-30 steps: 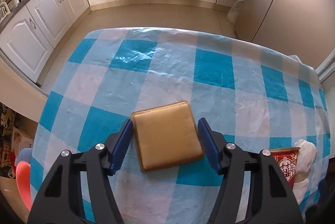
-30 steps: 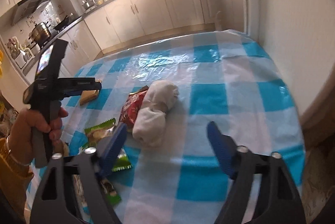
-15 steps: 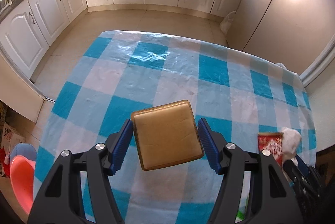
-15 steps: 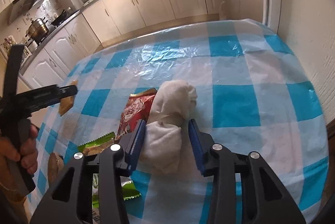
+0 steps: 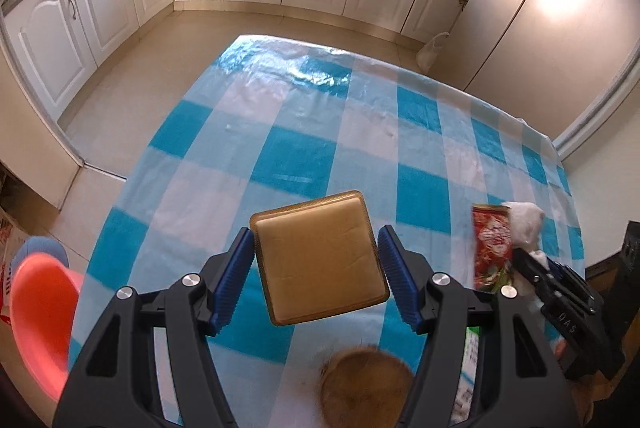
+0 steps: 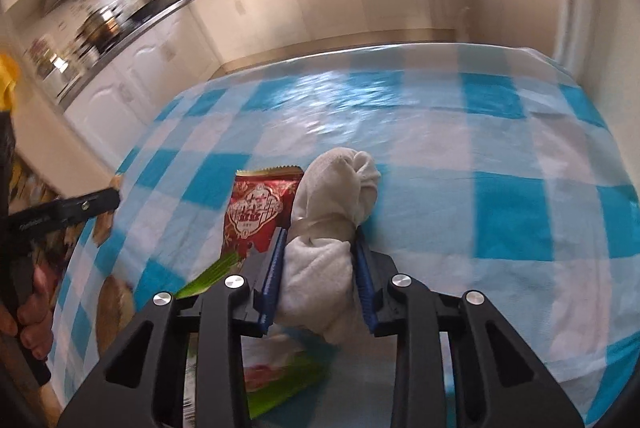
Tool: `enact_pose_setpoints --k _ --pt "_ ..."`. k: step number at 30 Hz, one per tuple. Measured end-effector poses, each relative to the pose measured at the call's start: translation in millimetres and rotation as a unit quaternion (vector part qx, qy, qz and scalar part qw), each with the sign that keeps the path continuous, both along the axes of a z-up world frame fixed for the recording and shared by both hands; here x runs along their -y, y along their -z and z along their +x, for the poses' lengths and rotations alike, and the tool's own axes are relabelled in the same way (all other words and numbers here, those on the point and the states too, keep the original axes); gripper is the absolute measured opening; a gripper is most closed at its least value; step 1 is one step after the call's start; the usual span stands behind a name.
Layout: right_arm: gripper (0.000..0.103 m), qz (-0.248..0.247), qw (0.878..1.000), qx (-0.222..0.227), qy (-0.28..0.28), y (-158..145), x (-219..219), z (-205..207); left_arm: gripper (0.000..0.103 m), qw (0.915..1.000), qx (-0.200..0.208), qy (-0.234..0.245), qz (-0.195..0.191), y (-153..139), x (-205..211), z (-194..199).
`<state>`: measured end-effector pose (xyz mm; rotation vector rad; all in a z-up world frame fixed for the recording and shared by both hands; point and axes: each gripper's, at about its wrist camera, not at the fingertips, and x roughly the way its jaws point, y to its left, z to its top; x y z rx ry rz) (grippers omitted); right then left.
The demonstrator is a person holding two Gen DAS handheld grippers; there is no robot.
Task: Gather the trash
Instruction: 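Carry the sponge and white cloth over the orange bucket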
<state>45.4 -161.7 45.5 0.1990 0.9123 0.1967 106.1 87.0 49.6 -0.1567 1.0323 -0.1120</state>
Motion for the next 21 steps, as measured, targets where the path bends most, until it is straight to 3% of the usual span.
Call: enact_pose_setpoints --k 3,11,21 --pt "0.033 -0.018 0.999 0.004 -0.032 -0.4 -18.7 -6.4 0.064 1.0000 -0.005 0.001 -0.007 2.2 -2.5 -9.5" --pt "0.032 -0.003 0.996 0.006 -0.090 0.0 -47.8 -31.2 0.064 0.9995 -0.017 0.002 -0.028 10.4 -11.9 -34.0" --pt "0.032 0.005 0.993 0.011 -0.120 -0.2 -81.1 -74.1 0.064 0.9985 -0.033 0.008 -0.044 23.2 -19.0 -65.5"
